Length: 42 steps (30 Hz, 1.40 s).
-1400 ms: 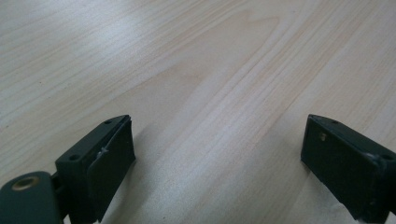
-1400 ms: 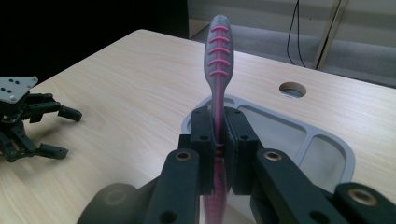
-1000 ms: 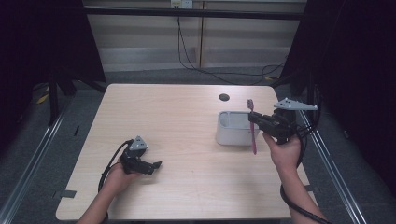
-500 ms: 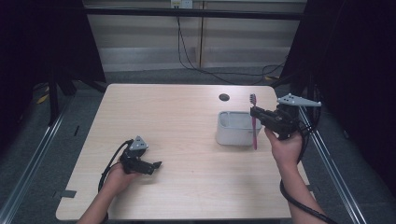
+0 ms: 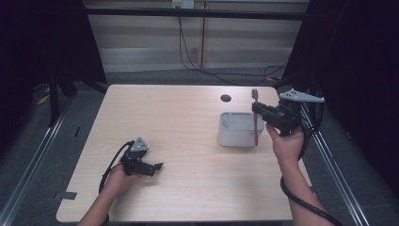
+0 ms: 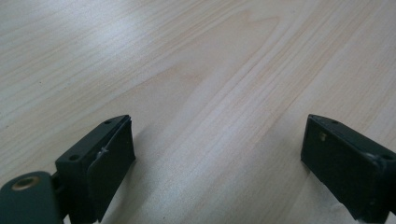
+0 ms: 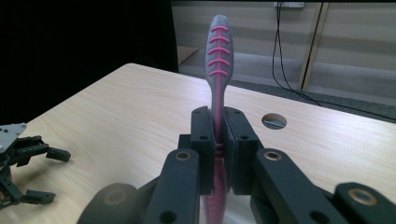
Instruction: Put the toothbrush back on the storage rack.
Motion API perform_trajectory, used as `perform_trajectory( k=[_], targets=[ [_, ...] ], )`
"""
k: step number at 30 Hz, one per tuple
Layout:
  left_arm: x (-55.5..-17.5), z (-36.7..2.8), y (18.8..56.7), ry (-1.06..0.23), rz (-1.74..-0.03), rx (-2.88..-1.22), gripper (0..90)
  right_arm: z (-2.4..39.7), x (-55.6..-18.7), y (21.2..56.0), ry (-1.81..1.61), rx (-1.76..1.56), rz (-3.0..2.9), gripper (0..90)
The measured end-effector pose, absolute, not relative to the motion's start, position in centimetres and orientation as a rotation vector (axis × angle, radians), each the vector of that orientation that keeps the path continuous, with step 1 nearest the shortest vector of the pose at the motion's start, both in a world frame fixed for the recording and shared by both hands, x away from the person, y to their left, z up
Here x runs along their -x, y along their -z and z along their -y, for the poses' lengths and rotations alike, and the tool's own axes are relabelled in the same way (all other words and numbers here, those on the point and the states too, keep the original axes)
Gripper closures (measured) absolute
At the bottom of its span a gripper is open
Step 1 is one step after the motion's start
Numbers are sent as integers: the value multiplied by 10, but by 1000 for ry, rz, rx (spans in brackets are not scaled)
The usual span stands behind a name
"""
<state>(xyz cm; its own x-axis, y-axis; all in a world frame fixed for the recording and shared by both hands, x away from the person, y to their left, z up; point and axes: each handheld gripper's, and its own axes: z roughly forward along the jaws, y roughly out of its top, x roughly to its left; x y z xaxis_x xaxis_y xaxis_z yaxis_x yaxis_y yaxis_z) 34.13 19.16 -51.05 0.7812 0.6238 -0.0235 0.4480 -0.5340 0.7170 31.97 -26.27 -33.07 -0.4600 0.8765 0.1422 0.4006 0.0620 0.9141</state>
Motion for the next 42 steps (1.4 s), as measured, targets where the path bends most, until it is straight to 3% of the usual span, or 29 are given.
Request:
perform_trajectory(
  k=[42],
  targets=[
    [-341, -192, 510, -303, -792, -2226, 91, 269, -339, 312, -1410, -1263, -1754, 835]
  ],
)
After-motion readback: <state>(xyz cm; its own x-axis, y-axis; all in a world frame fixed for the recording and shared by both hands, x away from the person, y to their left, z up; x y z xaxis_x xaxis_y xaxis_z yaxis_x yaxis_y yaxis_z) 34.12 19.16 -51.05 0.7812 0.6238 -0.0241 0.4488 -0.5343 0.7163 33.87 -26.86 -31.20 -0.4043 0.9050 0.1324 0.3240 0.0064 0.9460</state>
